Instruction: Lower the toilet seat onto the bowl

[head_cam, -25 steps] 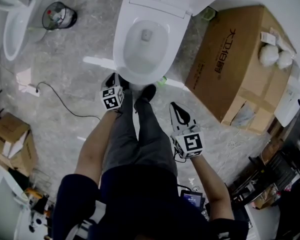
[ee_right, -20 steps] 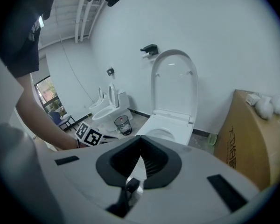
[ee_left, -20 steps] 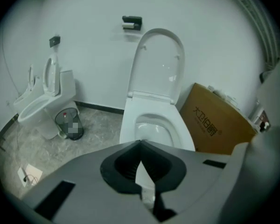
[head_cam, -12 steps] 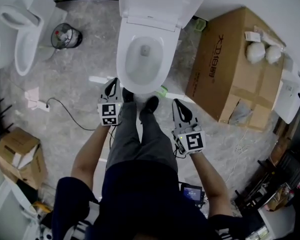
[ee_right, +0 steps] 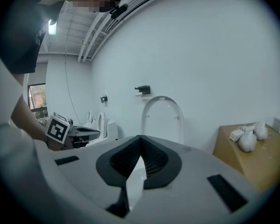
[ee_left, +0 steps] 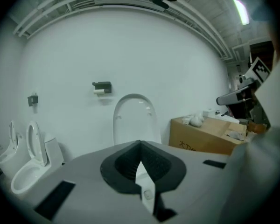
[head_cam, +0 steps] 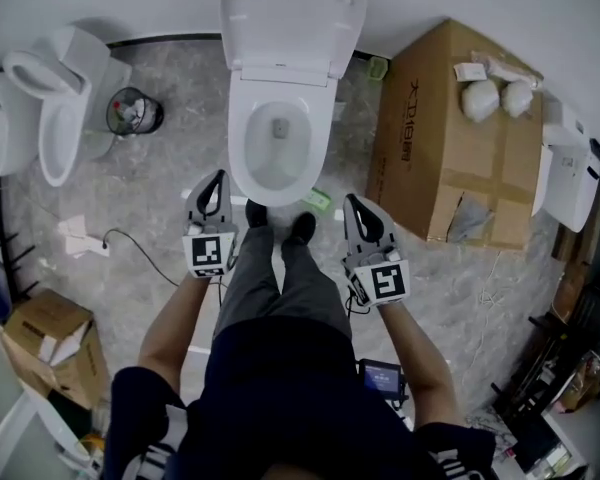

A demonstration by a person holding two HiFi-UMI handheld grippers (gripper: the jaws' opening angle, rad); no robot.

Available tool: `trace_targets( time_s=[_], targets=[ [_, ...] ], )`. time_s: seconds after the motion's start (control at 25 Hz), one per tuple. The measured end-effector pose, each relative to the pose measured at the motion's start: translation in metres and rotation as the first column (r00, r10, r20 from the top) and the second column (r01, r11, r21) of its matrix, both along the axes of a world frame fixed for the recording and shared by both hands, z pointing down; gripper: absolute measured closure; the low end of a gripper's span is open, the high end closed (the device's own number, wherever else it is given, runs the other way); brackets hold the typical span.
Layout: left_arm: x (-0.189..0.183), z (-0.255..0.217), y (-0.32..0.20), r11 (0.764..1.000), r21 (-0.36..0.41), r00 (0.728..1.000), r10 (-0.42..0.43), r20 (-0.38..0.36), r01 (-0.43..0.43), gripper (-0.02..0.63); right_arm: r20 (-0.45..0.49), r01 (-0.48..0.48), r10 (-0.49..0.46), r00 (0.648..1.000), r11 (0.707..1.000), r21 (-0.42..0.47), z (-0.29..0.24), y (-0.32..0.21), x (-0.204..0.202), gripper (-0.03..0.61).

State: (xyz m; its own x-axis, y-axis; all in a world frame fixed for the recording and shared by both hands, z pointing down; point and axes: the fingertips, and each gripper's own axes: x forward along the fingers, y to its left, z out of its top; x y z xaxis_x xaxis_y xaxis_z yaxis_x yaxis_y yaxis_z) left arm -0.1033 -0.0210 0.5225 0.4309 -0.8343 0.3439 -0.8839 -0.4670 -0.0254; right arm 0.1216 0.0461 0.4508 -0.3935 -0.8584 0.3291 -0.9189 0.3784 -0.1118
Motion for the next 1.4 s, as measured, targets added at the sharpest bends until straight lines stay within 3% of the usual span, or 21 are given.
trace_targets(
  time_s=[0.12, 0.6, 0.76, 1.0, 1.4],
  targets=[
    [0.003, -0.037, -0.003, 0.999, 0.054, 0.999, 0.005, -0.052, -0.002, 0.591, -0.005, -0.017, 0.018, 1.0, 0.999, 0.046, -0.022, -0.003, 0.003, 0.558],
    [-0.002, -0.145, -0.007, 0.983, 0.182, 0.988, 0.059, -0.142, -0.032, 0.591, -0.015, -0.104, 0.108, 0.994, 0.98, 0.171, -0.104, -0.001, 0.03, 0.558],
    [-0.008, -0.183, -0.006, 0.976, 0.215, 0.975, 0.068, -0.214, -0.021, 0.591, -0.019, -0.116, 0.123, 0.992, 0.967, 0.225, -0.135, 0.009, 0.037, 0.558],
    [-0.017, -0.229, 0.005, 0.96, 0.279, 0.973, 0.077, -0.219, -0.013, 0.591, -0.013, -0.123, 0.134, 0.991, 0.942, 0.312, -0.179, 0.022, 0.038, 0.558],
    [-0.028, -0.268, 0.017, 0.943, 0.334, 0.973, 0.074, -0.22, 0.003, 0.591, -0.052, -0.173, 0.196, 0.979, 0.942, 0.289, -0.197, 0.035, 0.049, 0.559]
  ],
)
